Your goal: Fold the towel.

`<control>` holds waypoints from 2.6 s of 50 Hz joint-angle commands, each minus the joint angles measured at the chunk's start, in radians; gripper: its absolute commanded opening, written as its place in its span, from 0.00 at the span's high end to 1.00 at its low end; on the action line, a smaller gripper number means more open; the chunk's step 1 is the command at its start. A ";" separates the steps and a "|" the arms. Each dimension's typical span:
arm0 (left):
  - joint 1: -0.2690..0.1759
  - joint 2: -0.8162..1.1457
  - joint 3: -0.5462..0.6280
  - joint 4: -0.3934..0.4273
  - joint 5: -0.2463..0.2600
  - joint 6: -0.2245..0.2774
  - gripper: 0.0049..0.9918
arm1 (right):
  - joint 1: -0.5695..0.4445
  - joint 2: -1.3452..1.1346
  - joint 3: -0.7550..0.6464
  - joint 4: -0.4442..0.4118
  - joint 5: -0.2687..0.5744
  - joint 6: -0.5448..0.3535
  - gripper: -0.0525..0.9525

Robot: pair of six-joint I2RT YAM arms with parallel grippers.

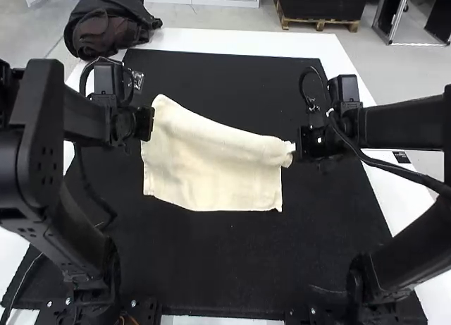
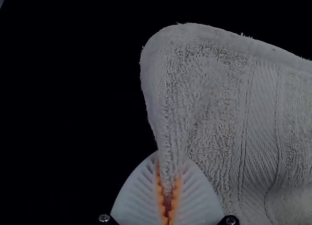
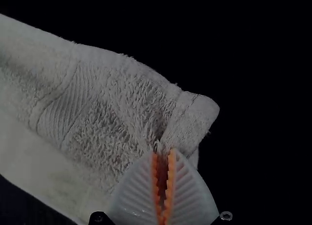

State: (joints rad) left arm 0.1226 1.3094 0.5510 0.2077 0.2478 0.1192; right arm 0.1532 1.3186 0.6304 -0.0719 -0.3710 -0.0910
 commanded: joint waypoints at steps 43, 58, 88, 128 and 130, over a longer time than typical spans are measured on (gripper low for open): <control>0.009 -0.134 -0.189 -0.065 -0.062 0.056 0.98 | -0.021 -0.065 -0.107 -0.068 -0.002 -0.029 0.97; 0.011 -0.102 -0.218 -0.071 -0.064 0.077 0.98 | -0.021 -0.032 -0.127 -0.049 -0.002 -0.029 0.97; 0.012 -0.098 -0.296 -0.024 -0.074 0.103 0.98 | -0.021 0.051 -0.178 0.004 0.007 -0.069 0.97; 0.011 -0.098 -0.364 0.171 -0.265 0.223 0.84 | -0.029 0.073 -0.201 0.144 0.103 -0.088 0.68; 0.012 -0.098 -0.364 0.174 -0.266 0.223 0.84 | -0.029 0.073 -0.201 0.146 0.103 -0.087 0.68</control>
State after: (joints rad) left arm 0.1261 1.2106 0.1864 0.3691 0.0181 0.3260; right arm 0.1387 1.3811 0.4442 0.0669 -0.2924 -0.1696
